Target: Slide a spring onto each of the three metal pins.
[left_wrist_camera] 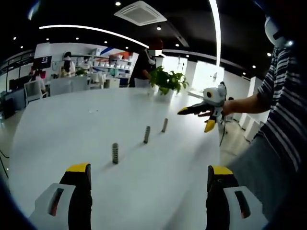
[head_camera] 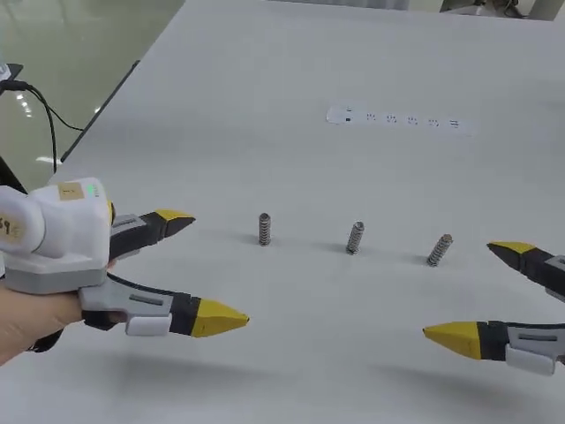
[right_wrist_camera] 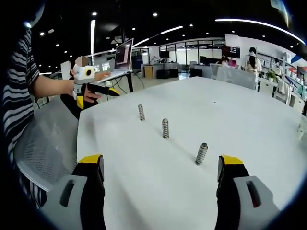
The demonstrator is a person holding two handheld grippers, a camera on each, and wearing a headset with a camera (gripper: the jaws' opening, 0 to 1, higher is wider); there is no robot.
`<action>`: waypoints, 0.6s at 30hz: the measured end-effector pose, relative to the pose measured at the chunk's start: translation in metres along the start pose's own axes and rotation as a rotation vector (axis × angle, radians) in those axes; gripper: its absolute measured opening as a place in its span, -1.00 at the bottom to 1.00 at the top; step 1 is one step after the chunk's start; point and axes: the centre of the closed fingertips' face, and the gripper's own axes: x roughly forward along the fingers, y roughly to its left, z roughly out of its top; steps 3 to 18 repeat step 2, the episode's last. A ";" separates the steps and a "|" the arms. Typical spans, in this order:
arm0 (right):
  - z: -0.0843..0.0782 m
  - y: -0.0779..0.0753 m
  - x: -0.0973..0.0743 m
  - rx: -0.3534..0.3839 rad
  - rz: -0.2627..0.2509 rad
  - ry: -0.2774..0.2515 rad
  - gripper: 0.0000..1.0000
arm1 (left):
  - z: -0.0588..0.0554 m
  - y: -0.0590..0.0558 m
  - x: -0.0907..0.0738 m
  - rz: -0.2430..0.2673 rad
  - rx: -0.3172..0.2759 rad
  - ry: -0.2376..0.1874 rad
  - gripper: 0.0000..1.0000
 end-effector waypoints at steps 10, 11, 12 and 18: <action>-0.004 0.002 -0.003 -0.009 0.001 0.014 0.98 | 0.000 0.000 -0.002 0.006 0.007 0.003 0.97; -0.004 0.002 -0.003 -0.009 0.001 0.014 0.98 | 0.000 0.000 -0.002 0.006 0.007 0.003 0.97; -0.004 0.002 -0.003 -0.009 0.001 0.014 0.98 | 0.000 0.000 -0.002 0.006 0.007 0.003 0.97; -0.004 0.002 -0.003 -0.009 0.001 0.014 0.98 | 0.000 0.000 -0.002 0.006 0.007 0.003 0.97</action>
